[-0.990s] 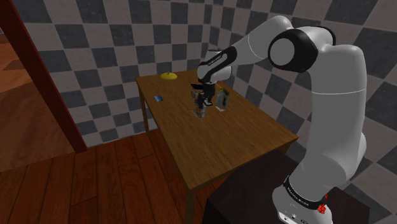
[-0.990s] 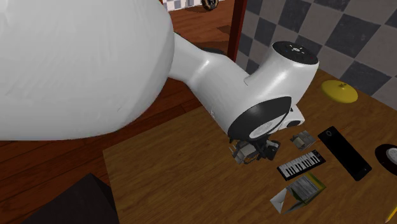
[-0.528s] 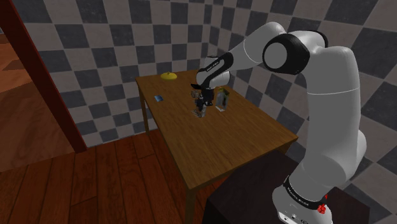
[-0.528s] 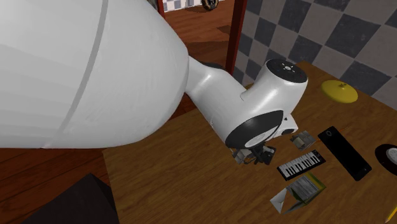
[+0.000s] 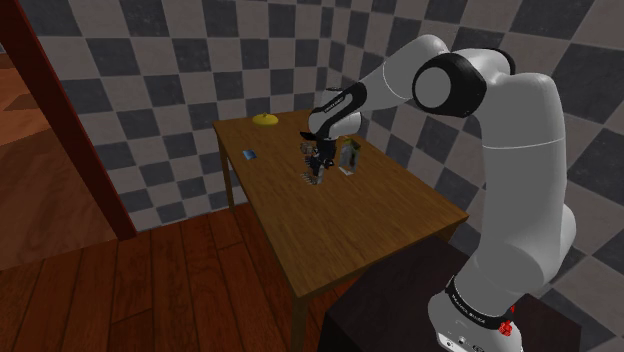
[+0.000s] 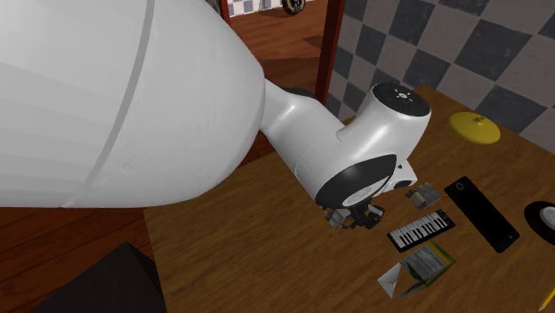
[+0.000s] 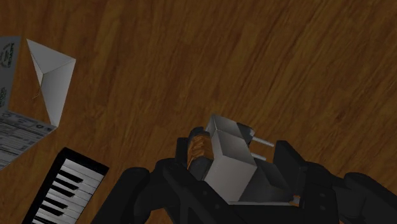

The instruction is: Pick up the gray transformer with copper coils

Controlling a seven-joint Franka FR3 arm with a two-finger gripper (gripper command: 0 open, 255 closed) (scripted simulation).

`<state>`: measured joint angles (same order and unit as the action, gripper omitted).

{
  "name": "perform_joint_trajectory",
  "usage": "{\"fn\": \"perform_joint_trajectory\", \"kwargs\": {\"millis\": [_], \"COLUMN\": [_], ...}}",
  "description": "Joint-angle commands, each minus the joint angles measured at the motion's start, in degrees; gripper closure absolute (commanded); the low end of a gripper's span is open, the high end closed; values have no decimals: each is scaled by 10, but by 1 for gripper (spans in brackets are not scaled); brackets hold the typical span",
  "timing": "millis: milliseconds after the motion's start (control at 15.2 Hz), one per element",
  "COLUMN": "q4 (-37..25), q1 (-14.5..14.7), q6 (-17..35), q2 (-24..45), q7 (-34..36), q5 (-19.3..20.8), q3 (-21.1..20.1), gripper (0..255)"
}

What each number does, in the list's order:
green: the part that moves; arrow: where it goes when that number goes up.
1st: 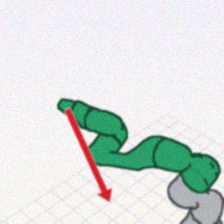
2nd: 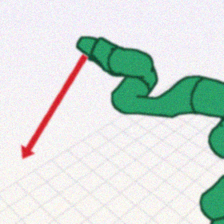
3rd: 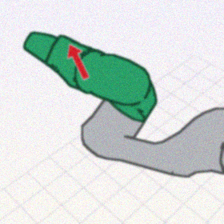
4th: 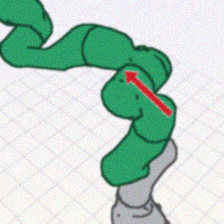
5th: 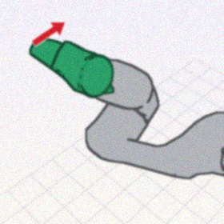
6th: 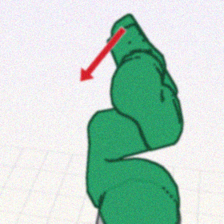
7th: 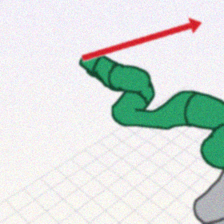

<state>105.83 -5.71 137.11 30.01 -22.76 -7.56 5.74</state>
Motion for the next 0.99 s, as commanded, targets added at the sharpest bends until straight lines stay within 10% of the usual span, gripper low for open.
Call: {"fn": "perform_joint_trajectory", "kwargs": {"millis": [0, 924], "q4": [0, -14], "q1": [0, 4], "q6": [0, -75], "q2": [1, -61], "q7": [0, 9], "q5": [0, 12], "q3": [-1, 7], "gripper": [255, 255]}}
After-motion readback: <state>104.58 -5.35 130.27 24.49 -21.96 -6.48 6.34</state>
